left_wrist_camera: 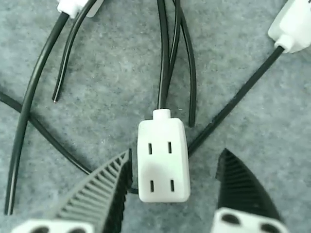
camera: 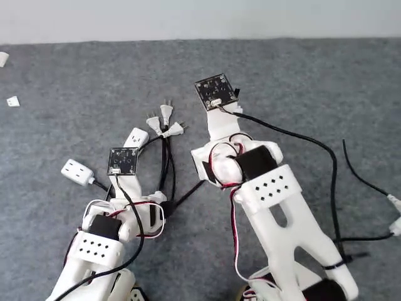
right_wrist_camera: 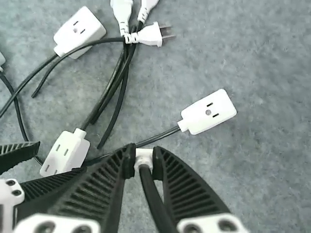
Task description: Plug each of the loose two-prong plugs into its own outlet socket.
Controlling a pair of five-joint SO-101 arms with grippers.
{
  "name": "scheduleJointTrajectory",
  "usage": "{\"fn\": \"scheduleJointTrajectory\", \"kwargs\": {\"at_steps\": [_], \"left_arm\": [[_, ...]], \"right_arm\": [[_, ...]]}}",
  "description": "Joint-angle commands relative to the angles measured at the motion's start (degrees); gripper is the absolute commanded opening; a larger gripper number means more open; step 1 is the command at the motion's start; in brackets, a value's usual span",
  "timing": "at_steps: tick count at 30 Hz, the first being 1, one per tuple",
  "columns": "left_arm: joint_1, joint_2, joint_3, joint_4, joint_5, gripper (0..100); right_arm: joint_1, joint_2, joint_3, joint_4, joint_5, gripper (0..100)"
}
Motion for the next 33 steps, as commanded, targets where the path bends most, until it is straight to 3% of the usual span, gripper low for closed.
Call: {"fn": "scheduleJointTrajectory", "kwargs": {"at_steps": [1,6,14,19,21,24,33], "left_arm": [[-0.09,-0.18,-1.10,1.14,-2.11,25],[0.26,3.16,-2.42,0.97,-2.11,25],[0.00,26.20,-13.41,-0.35,-2.11,25],[0.62,27.69,-15.16,-1.93,-2.11,24],[1.85,27.69,-15.16,-2.37,-2.11,19],[5.01,27.69,-15.43,-2.64,-2.46,1],[11.25,28.31,-16.31,-4.84,-2.20,1]], "right_arm": [[0.31,-2.33,-0.62,-0.40,-0.35,0.8],[0.31,-2.42,-0.62,-0.31,-0.35,0.8],[0.31,-2.42,-0.62,-0.31,-0.26,0.8],[0.48,-2.42,-0.62,-0.31,-0.26,0.8],[0.57,-2.42,-0.62,-0.31,-0.26,0.8],[0.57,-2.42,-0.62,-0.31,-0.26,0.8],[1.45,-2.51,-0.62,-0.31,0.88,0.8]]}}
